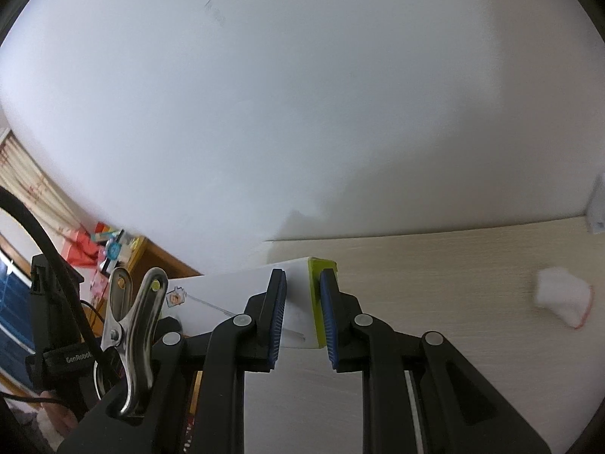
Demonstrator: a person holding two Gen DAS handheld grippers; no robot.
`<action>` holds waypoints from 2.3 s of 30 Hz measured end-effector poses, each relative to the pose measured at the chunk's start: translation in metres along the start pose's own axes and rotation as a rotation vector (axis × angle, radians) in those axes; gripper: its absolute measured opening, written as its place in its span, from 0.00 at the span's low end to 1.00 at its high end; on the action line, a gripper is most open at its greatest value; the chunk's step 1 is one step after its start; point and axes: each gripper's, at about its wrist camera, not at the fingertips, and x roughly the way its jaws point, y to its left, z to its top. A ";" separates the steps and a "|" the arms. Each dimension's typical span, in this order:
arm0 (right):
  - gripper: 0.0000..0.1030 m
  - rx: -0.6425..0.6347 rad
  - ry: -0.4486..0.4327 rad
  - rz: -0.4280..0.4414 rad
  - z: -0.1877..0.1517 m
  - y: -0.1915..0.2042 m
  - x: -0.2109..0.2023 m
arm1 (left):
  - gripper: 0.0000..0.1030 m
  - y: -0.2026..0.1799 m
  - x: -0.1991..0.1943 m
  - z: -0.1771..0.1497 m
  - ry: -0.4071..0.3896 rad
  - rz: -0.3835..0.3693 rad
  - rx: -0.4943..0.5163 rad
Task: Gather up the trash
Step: 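Carry the selfie stick box in both grippers over the red bucket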
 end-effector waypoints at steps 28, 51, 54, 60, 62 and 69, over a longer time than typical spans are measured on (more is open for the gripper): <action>0.20 -0.172 0.141 0.102 0.034 0.028 0.053 | 0.60 0.165 -0.061 0.026 -0.083 0.049 -0.255; 0.20 -0.343 0.294 0.129 0.039 0.074 0.103 | 0.60 0.304 -0.066 0.033 -0.095 0.071 -0.465; 0.20 -0.366 0.325 0.131 0.035 0.079 0.117 | 0.60 0.324 -0.065 0.031 -0.091 0.074 -0.486; 0.20 -0.461 0.382 0.139 0.027 0.095 0.133 | 0.60 0.359 -0.063 0.027 -0.100 0.032 -0.556; 0.20 -0.490 0.406 0.145 0.025 0.098 0.139 | 0.61 0.368 -0.058 0.026 -0.098 0.031 -0.564; 0.20 -0.563 0.541 0.130 0.011 0.109 0.181 | 0.60 0.399 -0.034 0.014 -0.079 0.049 -0.636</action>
